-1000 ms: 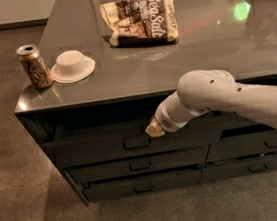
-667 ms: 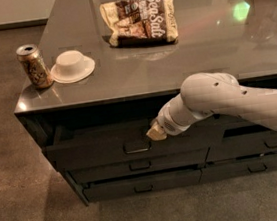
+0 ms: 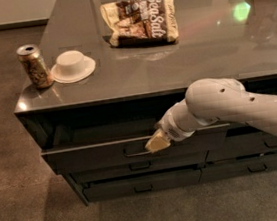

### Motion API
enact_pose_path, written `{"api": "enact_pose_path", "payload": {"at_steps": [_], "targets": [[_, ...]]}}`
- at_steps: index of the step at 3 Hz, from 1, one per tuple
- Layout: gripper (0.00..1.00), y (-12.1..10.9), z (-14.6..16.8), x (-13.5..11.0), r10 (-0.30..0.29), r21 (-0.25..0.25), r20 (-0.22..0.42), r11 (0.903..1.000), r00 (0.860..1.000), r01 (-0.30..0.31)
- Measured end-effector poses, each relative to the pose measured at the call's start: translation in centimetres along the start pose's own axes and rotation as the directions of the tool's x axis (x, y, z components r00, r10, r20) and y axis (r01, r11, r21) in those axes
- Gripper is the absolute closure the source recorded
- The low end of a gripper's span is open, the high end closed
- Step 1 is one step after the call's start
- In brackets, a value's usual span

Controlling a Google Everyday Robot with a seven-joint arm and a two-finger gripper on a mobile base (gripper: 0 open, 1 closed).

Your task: Open top drawer

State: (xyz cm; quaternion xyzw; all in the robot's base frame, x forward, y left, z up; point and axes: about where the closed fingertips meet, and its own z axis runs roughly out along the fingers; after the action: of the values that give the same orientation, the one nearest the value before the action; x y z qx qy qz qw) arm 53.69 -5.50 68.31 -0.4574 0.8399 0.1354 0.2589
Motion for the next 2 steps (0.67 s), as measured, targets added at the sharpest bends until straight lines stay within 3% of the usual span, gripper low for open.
{"api": "enact_pose_path", "payload": {"at_steps": [1,2], "targets": [[0.00,0.0,0.0,0.0,0.000,0.000,0.000,1.0000,1.000,0.000],[0.00,1.6,-0.2,2.3,-0.024,-0.014,-0.016,0.9996,1.000,0.024]]}}
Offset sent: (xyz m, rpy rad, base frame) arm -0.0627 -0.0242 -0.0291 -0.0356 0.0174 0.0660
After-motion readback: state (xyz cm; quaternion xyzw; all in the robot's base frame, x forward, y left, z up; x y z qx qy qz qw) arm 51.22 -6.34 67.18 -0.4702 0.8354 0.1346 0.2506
